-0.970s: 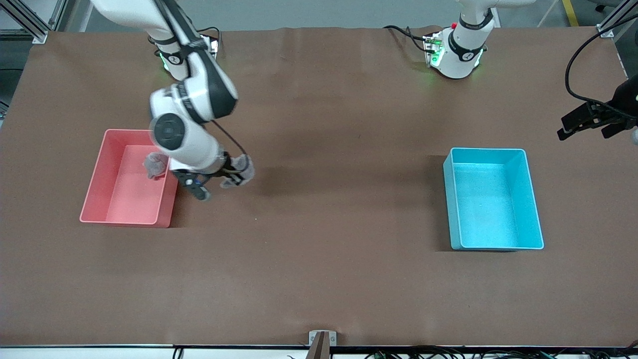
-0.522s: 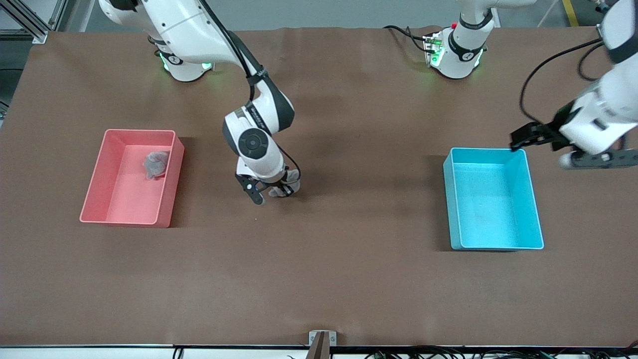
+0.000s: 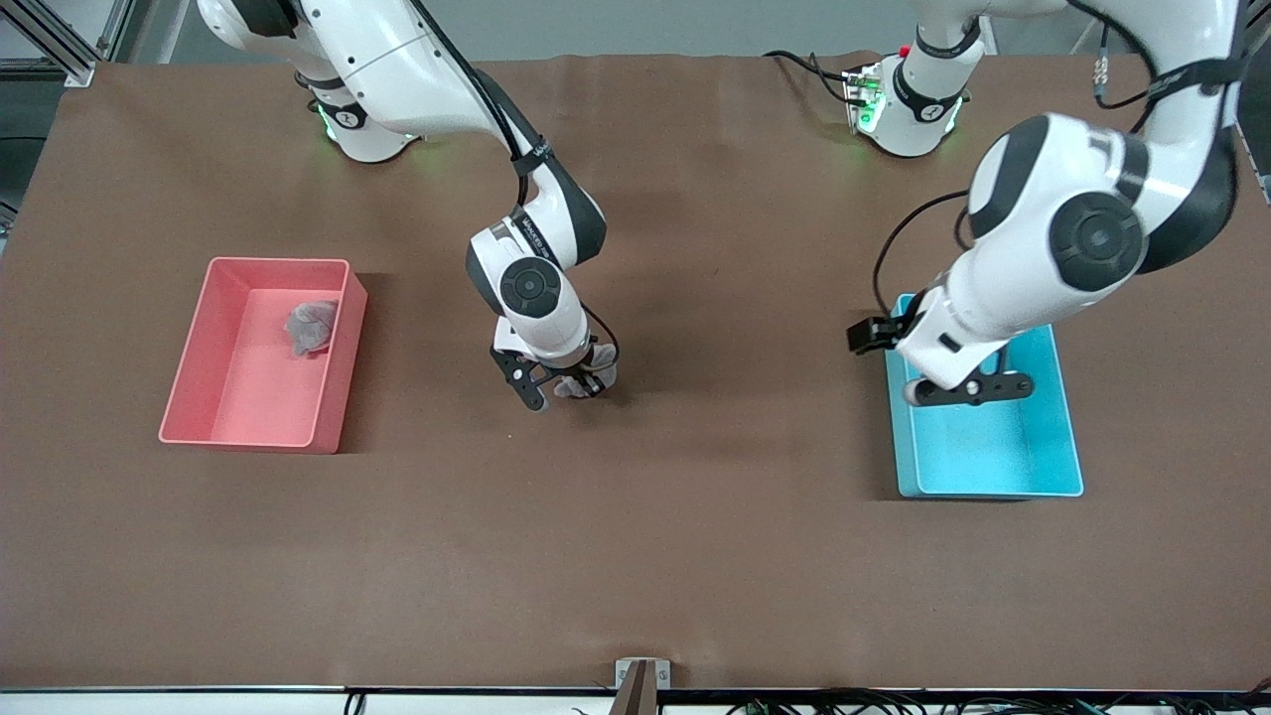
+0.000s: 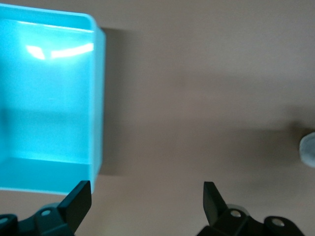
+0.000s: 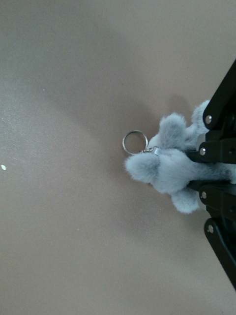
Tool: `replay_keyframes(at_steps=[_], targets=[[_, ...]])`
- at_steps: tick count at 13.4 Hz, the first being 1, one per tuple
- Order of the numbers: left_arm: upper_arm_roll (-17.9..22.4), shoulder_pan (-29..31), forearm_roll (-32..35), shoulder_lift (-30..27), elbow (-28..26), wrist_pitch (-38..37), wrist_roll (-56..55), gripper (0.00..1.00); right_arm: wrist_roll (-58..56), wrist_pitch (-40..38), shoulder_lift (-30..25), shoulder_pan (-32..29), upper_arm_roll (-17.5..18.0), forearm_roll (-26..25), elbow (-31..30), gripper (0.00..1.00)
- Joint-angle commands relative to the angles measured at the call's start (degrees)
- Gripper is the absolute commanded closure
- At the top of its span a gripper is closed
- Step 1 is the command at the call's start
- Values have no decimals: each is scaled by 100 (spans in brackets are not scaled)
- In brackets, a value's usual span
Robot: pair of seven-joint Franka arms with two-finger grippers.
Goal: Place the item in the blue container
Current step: 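Set the toy down with the right gripper while the left gripper approaches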
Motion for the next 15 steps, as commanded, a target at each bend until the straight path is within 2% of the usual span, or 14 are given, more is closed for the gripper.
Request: replay_keyframes(at_steps=[1, 2, 3, 6, 9, 12, 15], targets=[[-67, -212, -21, 230, 34, 369, -478, 0, 124, 62, 113, 66, -74, -26, 52, 75], [-67, -291, -13, 309, 25, 562, -662, 0, 124, 62, 113, 58, -74, -26, 52, 45], [-67, -361, -13, 388, 16, 747, -777, 0, 124, 62, 104, 58, -83, -26, 61, 2], [-67, -581, -4, 617, -45, 1160, -1006, 0, 10, -78, 8, -109, -100, -26, 236, 0], [-67, -897, 57, 845, -98, 1574, -1358, 0, -532, -1024, -307, -460, -100, -219, 508, 0], [-67, -1257, 260, 1039, -54, 1653, -1760, 0, -2101, -2158, -1044, -1118, -100, -228, 413, 0], [-67, -1696, 234, 1311, -1, 2135, -2385, 0, -4001, -2391, -1993, -1978, -109, -245, -375, 0]])
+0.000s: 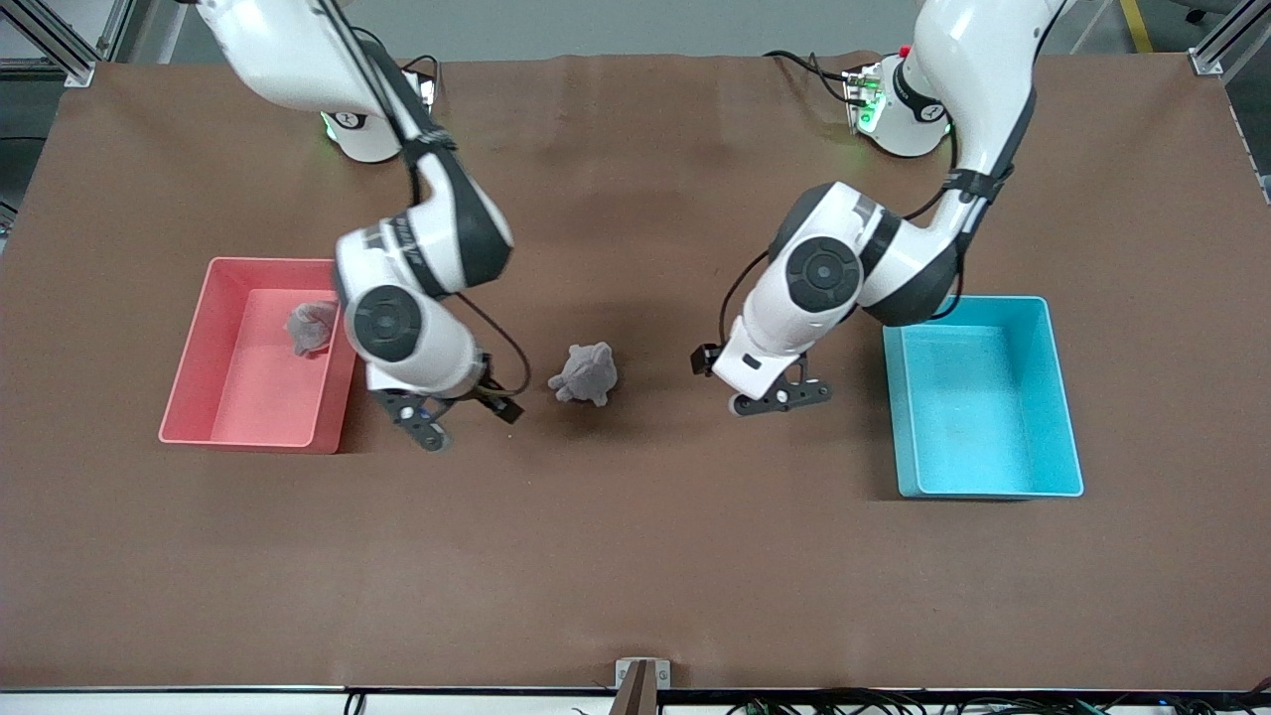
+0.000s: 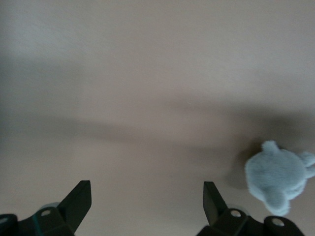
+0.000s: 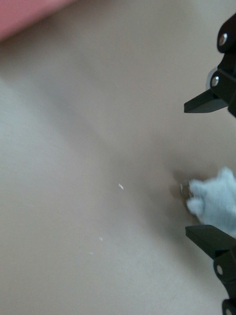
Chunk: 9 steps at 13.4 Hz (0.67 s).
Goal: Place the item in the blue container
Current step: 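Grasp the toy with the left gripper while the right gripper grasps another toy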
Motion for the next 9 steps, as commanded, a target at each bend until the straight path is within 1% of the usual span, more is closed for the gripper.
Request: replay_keyframes(at_steps=[1, 3, 5, 7, 9], targets=[[14, -355, 71, 269, 109, 402, -540, 0, -1560, 26, -1053, -830, 119, -150, -1140, 0], [14, -557, 53, 594, 451, 587, -874, 0, -2659, 87, -1414, -1550, 128, -238, -1641, 0], [5, -733, 53, 884, 741, 797, -1112, 0, -3365, 323, -1651, -2218, 128, -238, -2133, 0], [5, -900, 35, 1139, 996, 1122, -1393, 0, -3534, 832, -1871, -2562, 128, -247, -2809, 0], [5, -1050, 27, 1394, 1164, 1500, -1491, 0, -3596, 1455, -2004, -2660, 119, -265, -3433, 0]])
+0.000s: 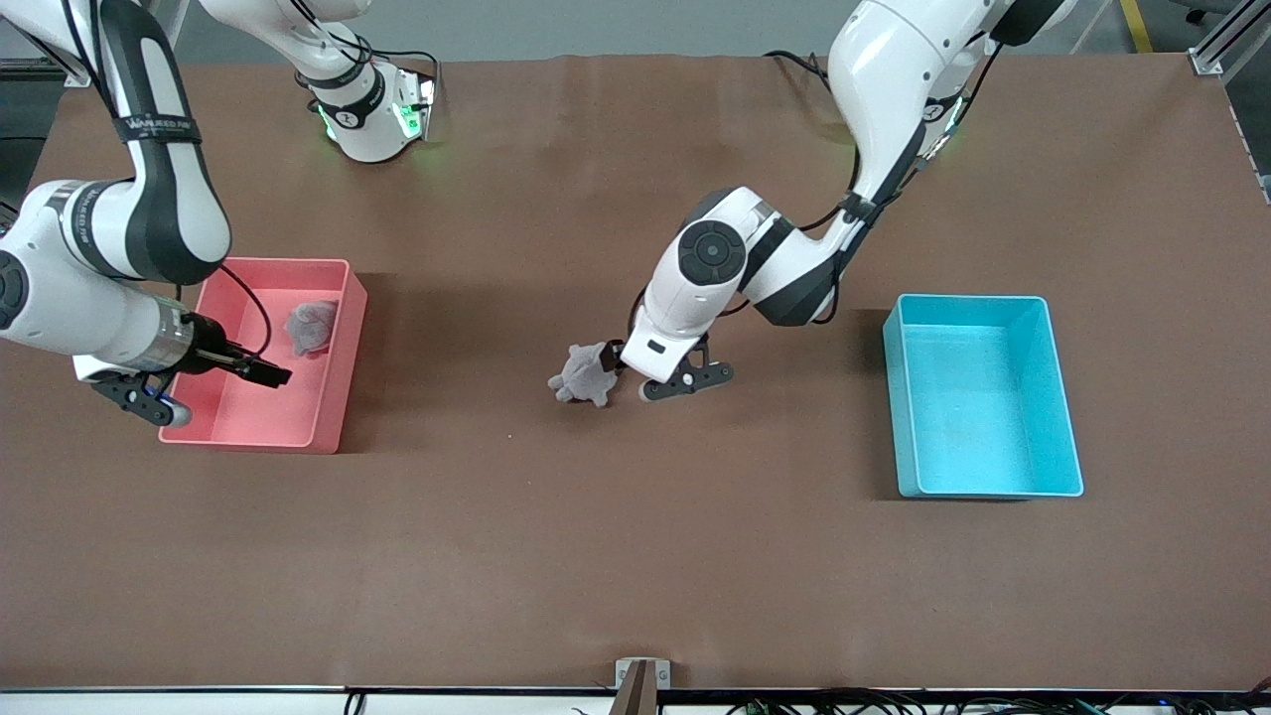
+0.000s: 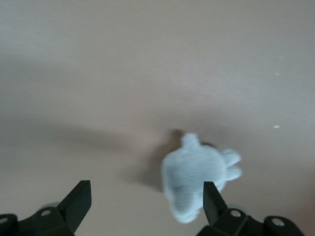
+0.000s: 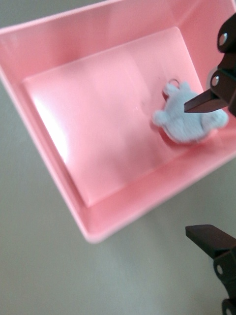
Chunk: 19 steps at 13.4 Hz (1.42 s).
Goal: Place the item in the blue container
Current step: 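Grasp the toy with the left gripper while the right gripper grasps another toy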
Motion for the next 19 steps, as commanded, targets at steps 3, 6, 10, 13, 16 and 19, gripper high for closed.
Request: replay_keyframes(at_steps=[3, 6, 10, 13, 16, 19], targets=[[11, -307, 27, 641, 385, 986, -268, 0, -62, 1097, -384, -268, 152, -112, -1487, 0], [11, -395, -114, 816, 420, 1101, -268, 0, -62, 1572, -349, -269, 152, -112, -1927, 0], [11, -483, -131, 957, 420, 1111, -277, 0, -44, 1608, -174, -269, 160, -103, -1981, 0], [11, -528, -123, 1063, 412, 1111, -268, 0, -45, 1827, 2, -277, 160, -103, -2077, 0], [11, -528, -122, 1116, 412, 1119, -268, 0, -36, 2170, 187, -277, 160, -103, -2245, 1], [11, -528, -131, 1169, 412, 1189, -268, 8, -36, 2144, 214, -277, 160, -103, -2236, 18]])
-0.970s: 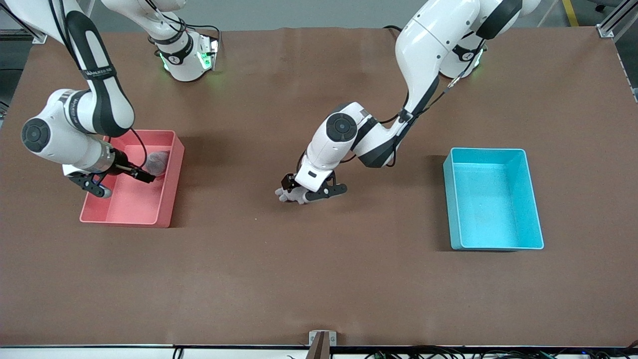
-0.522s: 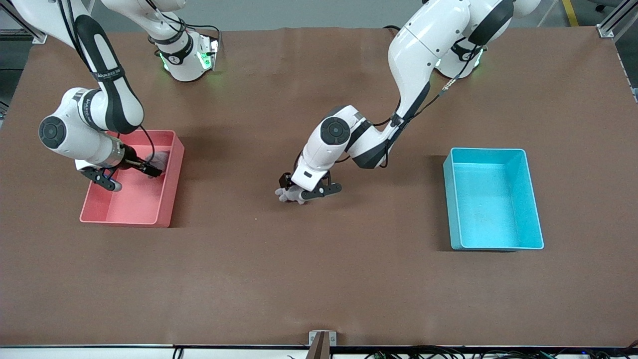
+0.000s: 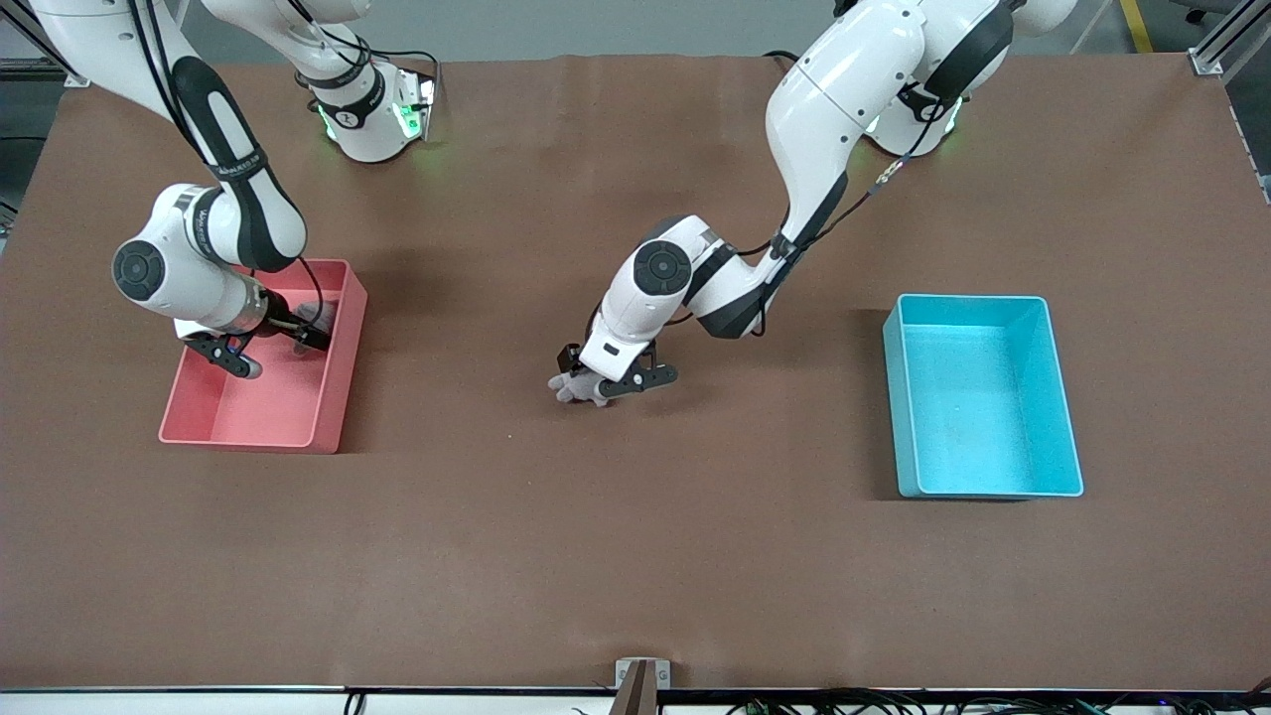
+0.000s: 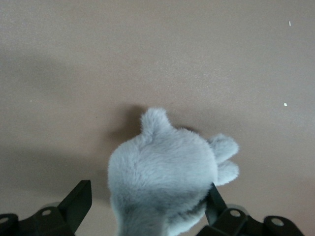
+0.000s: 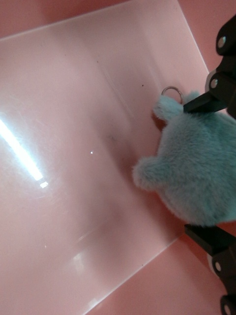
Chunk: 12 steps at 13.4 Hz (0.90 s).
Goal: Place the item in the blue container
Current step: 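Lower the left gripper's toy into the blue box while the right gripper lifts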
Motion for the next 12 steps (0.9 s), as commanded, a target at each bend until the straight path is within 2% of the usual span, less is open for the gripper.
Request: replay_keyframes(at_steps=[1, 2, 3, 4, 5, 6, 8, 10, 12], targets=[[17, -47, -79, 104, 130, 70, -62, 23, 9, 4, -83, -133, 109, -80, -88, 33], [17, -39, -79, 104, 130, 157, -62, 38, -8, -13, -92, -133, 109, -80, -70, 54], [17, -38, -79, 104, 130, 236, -62, 48, -8, -66, -101, -133, 109, -80, -53, 72], [17, -38, -79, 104, 130, 307, -62, 56, 0, -127, -109, -133, 109, -80, -26, 88], [17, -38, -79, 95, 130, 307, -80, 64, 0, -250, -127, -133, 109, -80, 35, 95], [17, -38, -88, 43, 130, 307, -71, 69, 9, -451, -197, -107, 109, -80, 149, 97], [17, 58, -79, -115, 104, 264, -54, 70, -17, -1170, -381, -98, 109, -115, 639, 97], [17, 207, -79, -509, -71, 1, -45, 69, 35, -2266, -417, -107, 109, -386, 1472, 97], [17, 444, -79, -1027, -291, -603, 8, 69, 62, -3287, -469, -98, 118, -423, 2299, 97]])
